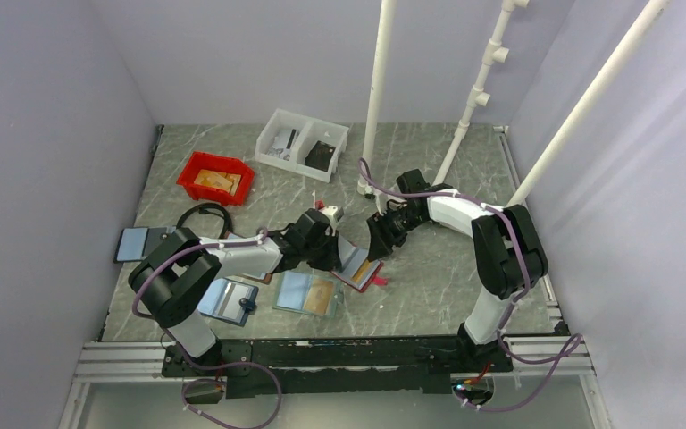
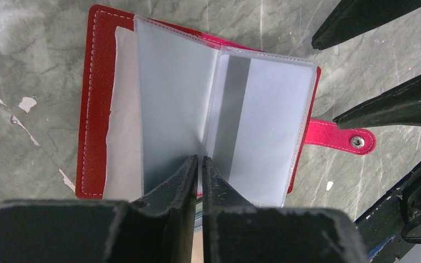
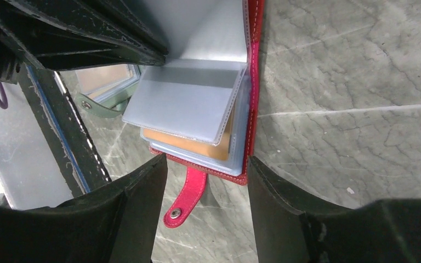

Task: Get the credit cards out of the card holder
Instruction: Remove the credit card from the card holder.

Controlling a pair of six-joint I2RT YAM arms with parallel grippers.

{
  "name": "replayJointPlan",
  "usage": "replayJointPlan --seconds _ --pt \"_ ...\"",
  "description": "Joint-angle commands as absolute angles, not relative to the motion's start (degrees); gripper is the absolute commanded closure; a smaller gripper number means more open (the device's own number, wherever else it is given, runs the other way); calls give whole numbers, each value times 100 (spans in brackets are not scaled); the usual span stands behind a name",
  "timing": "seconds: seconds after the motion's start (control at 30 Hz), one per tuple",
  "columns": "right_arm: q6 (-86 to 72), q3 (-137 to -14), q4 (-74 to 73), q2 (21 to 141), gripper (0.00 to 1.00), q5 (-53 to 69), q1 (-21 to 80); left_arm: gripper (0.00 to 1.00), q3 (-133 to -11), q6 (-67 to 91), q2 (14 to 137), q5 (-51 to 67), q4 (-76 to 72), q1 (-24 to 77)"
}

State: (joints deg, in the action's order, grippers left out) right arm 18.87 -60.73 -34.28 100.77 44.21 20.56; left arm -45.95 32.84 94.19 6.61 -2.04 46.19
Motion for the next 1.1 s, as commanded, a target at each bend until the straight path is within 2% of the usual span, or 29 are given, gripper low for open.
replayJointPlan --seconds 0.0,0.3,0.5,0.8,0.9,1.07 --pt "1623 -6284 -3204 10124 43 4702 2088 88 -4511 3414 9252 655 -360 4565" --pt "1731 -6349 -3297 10125 46 5078 2170 89 -4434 3471 9315 809 -507 4527" --pt "1727 -6372 -3305 10162 52 5418 2203 89 -4408 3505 9382 907 -595 4498" --pt "1421 -6435 -3082 10356 53 5428 2341 88 -4305 3580 9366 1102 -760 4459" --pt "1295 -6505 -3015 10477 54 5374 2362 85 -4244 3645 9321 1244 -867 4416" --pt "1142 -6572 -2821 10512 55 5320 2364 73 -4145 3772 9211 1534 -1034 4271"
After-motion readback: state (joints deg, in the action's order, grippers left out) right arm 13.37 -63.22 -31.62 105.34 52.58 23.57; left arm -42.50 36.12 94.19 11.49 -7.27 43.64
